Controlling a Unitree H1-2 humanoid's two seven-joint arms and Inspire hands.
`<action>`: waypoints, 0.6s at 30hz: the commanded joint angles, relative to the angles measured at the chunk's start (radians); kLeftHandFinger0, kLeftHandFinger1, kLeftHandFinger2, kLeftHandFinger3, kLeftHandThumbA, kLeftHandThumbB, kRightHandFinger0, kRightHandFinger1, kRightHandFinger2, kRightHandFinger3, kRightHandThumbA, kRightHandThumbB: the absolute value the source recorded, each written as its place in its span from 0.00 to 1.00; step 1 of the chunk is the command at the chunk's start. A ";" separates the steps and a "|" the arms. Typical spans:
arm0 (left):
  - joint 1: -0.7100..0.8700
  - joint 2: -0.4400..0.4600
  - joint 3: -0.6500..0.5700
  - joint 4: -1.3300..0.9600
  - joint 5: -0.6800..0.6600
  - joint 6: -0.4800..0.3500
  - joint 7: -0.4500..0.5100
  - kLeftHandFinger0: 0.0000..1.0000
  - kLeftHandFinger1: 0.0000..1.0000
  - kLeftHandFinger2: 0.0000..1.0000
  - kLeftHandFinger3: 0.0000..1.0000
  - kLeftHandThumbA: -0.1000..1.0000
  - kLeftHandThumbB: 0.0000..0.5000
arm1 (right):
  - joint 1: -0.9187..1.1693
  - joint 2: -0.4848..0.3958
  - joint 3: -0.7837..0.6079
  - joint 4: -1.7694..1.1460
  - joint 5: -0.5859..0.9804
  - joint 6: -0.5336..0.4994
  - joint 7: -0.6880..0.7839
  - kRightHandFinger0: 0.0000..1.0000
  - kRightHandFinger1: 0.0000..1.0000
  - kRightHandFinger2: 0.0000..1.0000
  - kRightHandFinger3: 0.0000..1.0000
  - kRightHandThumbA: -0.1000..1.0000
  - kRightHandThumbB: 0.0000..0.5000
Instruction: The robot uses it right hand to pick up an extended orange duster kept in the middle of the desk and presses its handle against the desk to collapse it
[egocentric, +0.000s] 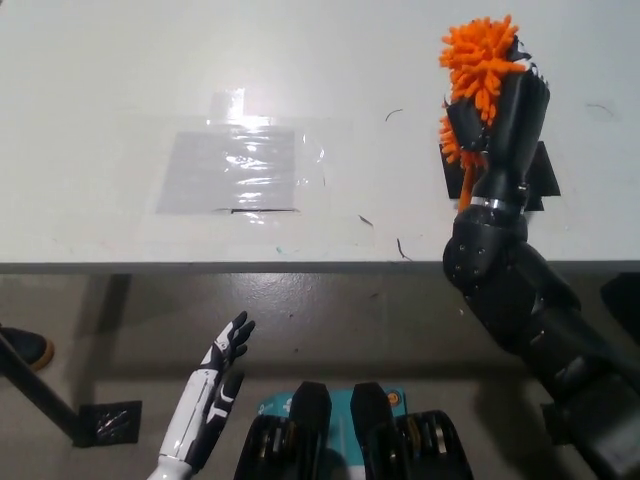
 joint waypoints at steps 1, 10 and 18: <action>-0.017 0.008 0.008 -0.026 0.014 -0.019 0.007 1.00 1.00 1.00 1.00 1.00 0.04 | 0.036 0.022 -0.075 0.140 0.075 0.048 0.317 0.00 0.13 0.60 0.60 0.00 0.16; -0.011 0.009 0.010 -0.032 -0.005 -0.013 -0.001 1.00 1.00 1.00 1.00 1.00 0.08 | 0.068 0.027 -0.138 0.180 0.088 0.096 0.436 0.00 0.21 0.66 0.63 0.00 0.18; -0.008 0.016 0.010 -0.035 0.018 -0.014 0.006 1.00 1.00 1.00 1.00 1.00 0.04 | 0.036 -0.001 -0.153 0.107 0.061 0.007 0.397 0.00 0.29 0.67 0.64 0.00 0.16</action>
